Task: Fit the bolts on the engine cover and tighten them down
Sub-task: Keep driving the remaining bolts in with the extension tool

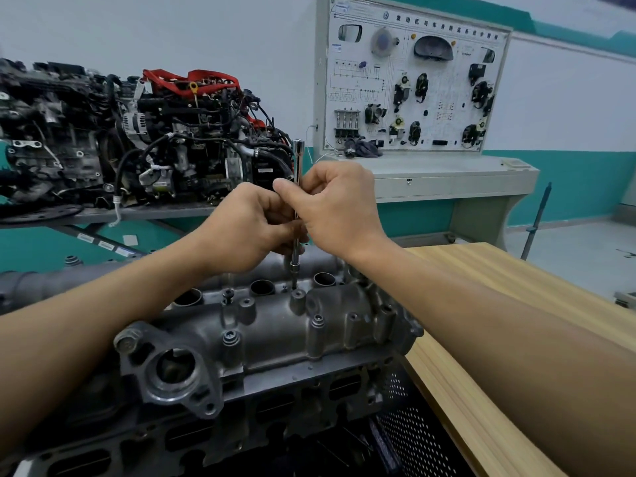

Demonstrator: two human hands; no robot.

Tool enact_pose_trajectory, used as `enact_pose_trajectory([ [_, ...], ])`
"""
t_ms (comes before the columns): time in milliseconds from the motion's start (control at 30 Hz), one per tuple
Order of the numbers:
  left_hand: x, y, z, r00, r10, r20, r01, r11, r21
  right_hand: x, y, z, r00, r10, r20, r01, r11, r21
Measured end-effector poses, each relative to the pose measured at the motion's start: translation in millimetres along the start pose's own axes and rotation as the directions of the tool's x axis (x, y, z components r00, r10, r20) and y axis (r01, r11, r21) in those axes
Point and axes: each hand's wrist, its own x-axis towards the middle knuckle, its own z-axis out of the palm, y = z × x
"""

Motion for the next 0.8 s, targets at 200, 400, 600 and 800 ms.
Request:
enact_pose_trajectory([
  [200, 0, 7, -9, 0.988, -0.034, 0.149, 0.043, 0.997, -0.059, 2, -3, -14, 0.933, -0.021, 0.359, -0.029, 0.991, 0.132],
  [400, 1, 5, -11, 0.981, -0.038, 0.191, 0.045, 0.998, -0.032, 5, -5, -21, 0.925, -0.059, 0.375, 0.032, 0.996, 0.079],
  [600, -2, 9, -11, 0.963, 0.010, 0.271, -0.011, 1.000, 0.004, -5, -6, -6, 0.989, 0.018, 0.147, -0.022, 0.999, 0.030],
  [800, -2, 1, -5, 0.984, 0.008, 0.180, -0.008, 1.000, 0.002, -12, -9, 1, 1.000, -0.005, -0.009, 0.004, 0.999, -0.044],
])
